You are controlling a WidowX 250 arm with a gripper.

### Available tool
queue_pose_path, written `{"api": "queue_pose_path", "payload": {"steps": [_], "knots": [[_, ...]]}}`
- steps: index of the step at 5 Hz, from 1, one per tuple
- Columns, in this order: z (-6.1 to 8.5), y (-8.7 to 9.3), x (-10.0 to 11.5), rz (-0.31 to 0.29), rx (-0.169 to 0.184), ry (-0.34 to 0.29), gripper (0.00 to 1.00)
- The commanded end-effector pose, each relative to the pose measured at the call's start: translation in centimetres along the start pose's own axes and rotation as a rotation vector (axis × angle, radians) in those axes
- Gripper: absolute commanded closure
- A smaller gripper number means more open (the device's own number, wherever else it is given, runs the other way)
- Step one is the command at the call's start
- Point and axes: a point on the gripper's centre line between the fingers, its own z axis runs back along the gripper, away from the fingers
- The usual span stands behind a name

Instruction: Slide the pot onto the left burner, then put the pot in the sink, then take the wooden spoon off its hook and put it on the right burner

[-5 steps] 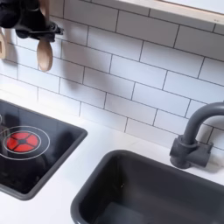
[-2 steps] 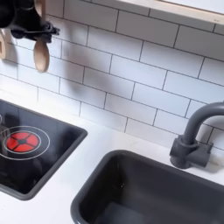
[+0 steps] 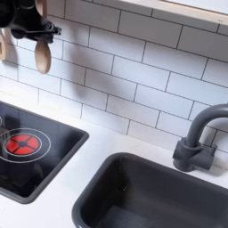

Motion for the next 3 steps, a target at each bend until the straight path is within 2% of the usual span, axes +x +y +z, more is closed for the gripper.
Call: {"api": "queue_pose_path", "payload": {"steps": [1,3], "knots": [[-0.67,0.21,0.02,0.012,0.010,0.019,1.00],[-1.51,0.81,-0.37,0.003,0.026,0.026,1.00]]}}
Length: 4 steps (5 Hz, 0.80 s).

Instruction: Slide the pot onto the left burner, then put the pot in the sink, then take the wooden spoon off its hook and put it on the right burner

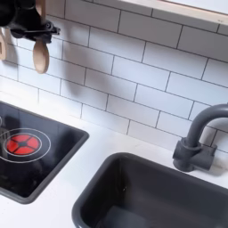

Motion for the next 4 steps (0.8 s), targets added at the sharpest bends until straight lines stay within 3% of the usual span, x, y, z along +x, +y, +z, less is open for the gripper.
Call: {"api": "queue_pose_path", "payload": {"steps": [1,4], "knots": [[-0.82,-0.35,-0.40,-0.006,-0.005,0.005,1.00],[-1.35,-0.89,-0.38,-0.011,-0.008,0.014,1.00]]}}
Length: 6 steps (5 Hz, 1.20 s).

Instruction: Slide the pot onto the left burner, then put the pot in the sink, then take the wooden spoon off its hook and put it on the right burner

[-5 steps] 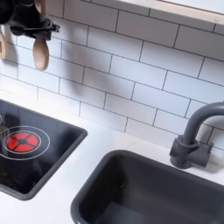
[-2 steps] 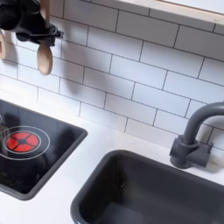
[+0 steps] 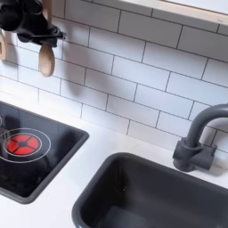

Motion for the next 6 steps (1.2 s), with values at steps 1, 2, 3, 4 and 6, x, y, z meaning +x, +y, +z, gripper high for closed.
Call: {"api": "queue_pose_path", "payload": {"steps": [1,2,3,4,6], "knots": [[-0.69,0.10,-0.30,0.005,0.007,0.020,1.00],[-1.20,-0.21,-0.16,-0.002,0.002,0.017,1.00],[-1.52,-0.40,-0.33,-0.002,0.003,0.029,1.00],[-1.62,-0.20,-0.28,-0.005,0.007,0.023,1.00],[-1.19,-0.24,-0.22,-0.019,0.005,0.025,0.00]]}}
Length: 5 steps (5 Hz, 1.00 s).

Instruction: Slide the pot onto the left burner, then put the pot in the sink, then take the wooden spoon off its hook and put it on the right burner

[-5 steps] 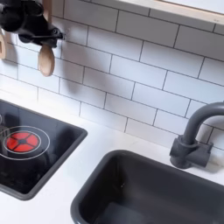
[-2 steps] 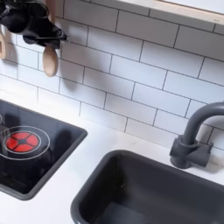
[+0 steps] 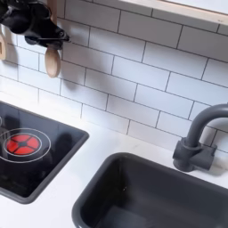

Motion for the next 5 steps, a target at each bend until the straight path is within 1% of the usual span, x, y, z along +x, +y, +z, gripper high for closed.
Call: {"api": "queue_pose_path", "payload": {"steps": [1,2,3,4,5], "knots": [[0.5,-0.1,-0.8,-0.017,0.002,0.015,0.00],[0.5,0.1,-2.0,-0.011,-0.003,0.044,0.00],[3.0,-0.4,-1.7,-0.032,-0.002,0.033,0.00],[4.0,-0.3,-3.5,-0.042,-0.010,0.109,0.00],[5.6,0.7,-5.5,-0.053,0.014,0.165,0.00]]}}
